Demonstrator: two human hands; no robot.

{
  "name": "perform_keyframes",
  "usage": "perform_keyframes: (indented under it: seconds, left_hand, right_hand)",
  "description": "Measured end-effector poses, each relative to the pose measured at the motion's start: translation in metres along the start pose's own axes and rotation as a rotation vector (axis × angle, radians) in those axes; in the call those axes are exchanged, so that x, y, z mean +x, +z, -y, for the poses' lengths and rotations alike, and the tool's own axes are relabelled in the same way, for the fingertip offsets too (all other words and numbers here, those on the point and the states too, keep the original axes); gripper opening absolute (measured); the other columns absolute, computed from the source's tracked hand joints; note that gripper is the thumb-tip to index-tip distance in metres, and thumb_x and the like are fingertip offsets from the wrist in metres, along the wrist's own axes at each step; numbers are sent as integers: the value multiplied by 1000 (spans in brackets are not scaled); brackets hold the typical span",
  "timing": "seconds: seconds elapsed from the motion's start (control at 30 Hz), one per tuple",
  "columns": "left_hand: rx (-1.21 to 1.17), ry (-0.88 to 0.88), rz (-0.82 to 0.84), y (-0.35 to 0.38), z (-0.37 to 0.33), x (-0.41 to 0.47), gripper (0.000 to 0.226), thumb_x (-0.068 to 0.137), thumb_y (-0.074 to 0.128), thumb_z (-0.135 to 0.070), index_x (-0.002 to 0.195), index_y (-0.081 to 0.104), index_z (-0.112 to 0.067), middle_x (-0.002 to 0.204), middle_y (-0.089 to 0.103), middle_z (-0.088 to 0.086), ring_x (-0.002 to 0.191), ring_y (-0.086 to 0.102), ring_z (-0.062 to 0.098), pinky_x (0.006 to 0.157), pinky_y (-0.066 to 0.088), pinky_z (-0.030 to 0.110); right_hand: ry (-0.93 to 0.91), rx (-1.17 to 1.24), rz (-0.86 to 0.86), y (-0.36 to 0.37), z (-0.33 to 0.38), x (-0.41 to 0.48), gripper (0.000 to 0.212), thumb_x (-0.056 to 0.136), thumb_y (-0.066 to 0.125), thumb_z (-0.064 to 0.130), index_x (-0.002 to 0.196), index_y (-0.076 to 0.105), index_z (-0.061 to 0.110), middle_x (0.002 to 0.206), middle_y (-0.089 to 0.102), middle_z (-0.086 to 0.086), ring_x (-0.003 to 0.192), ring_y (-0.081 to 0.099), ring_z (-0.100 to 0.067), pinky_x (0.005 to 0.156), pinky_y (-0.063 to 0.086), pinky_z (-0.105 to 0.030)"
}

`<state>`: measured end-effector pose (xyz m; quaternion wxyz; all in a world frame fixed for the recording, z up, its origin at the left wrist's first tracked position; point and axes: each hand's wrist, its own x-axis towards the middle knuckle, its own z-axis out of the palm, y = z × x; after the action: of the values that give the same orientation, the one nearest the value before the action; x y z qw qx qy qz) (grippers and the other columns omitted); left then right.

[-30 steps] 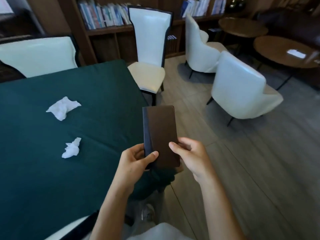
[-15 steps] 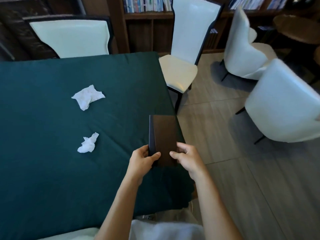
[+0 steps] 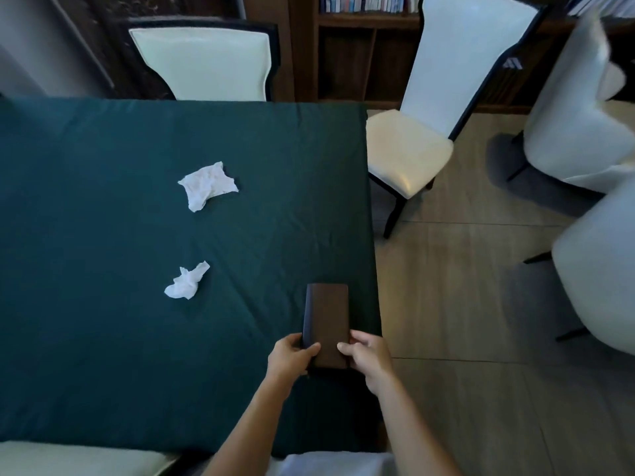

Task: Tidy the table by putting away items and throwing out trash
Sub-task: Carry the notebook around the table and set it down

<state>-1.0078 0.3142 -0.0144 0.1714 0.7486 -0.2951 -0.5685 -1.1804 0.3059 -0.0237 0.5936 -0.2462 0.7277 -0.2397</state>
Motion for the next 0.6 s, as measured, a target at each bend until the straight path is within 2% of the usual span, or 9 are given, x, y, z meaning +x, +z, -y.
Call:
perform_keyframes:
  seconds: [0.07,0.13,0.2,0.27,0.33,0.37,0.43,0.53,0.6]
  left_hand:
    - [26,-26,-38,3,4,-2,50,88,79,-32,134,66,-17,99,73,-2,76,75,15,59,65,25]
    - [60,-36,-63,5,6,-4,54,88,79,-32,137,63,-16,95,68,-3,71,75,15,56,64,23]
    - [156,-28,-78,5,6,-5,51,87,78,-37,132,64,-16,97,72,1,74,78,20,69,68,32]
    - [338,9,-104,5,2,-7,41,86,75,-44,114,67,-16,102,76,6,83,78,27,83,66,39]
    - [528,44,-113,4,-4,-8,36,87,70,-49,87,60,-15,93,75,6,84,76,27,81,63,37]
    - [586,61,-106,3,-5,-7,39,87,69,-50,80,55,-14,90,74,7,84,75,28,76,61,34]
    - [657,95,-95,1,-8,-3,41,88,69,-49,78,52,-13,89,72,9,82,71,28,68,53,33]
    - [758,146,-92,-4,-7,2,42,90,68,-50,80,50,-14,89,63,6,79,57,24,66,45,33]
    - [777,168,-69,-7,-4,3,42,91,66,-53,84,51,-14,89,61,5,79,56,24,65,44,33]
  right_hand:
    - [0,-35,-36,-1,-7,5,47,82,82,8,126,70,13,80,67,16,80,65,-6,79,56,-29]
    - [17,-54,-70,-2,-15,9,50,77,87,15,124,71,14,84,68,12,86,67,-12,90,57,-35]
    - [28,-53,-94,-2,-22,9,50,74,89,18,121,73,15,89,71,9,92,68,-15,96,58,-40]
    - [20,-72,-117,0,-24,8,49,74,89,21,120,74,17,103,76,2,100,68,-19,98,57,-43]
    - [1,-120,-142,2,-23,7,50,75,89,24,121,73,18,114,76,-2,106,68,-21,99,56,-43]
    - [-7,-148,-163,4,-22,6,49,74,89,25,120,73,18,113,77,-1,106,68,-20,98,57,-42]
    - [-37,-216,-206,8,-21,4,43,74,89,28,115,76,19,110,78,0,101,70,-19,94,58,-40]
    - [-62,-282,-262,13,-26,-2,35,75,87,32,106,79,18,104,78,-1,97,71,-19,91,59,-42]
    - [-47,-271,-276,16,-30,-7,33,77,86,35,104,78,18,100,78,0,94,71,-20,90,60,-46]
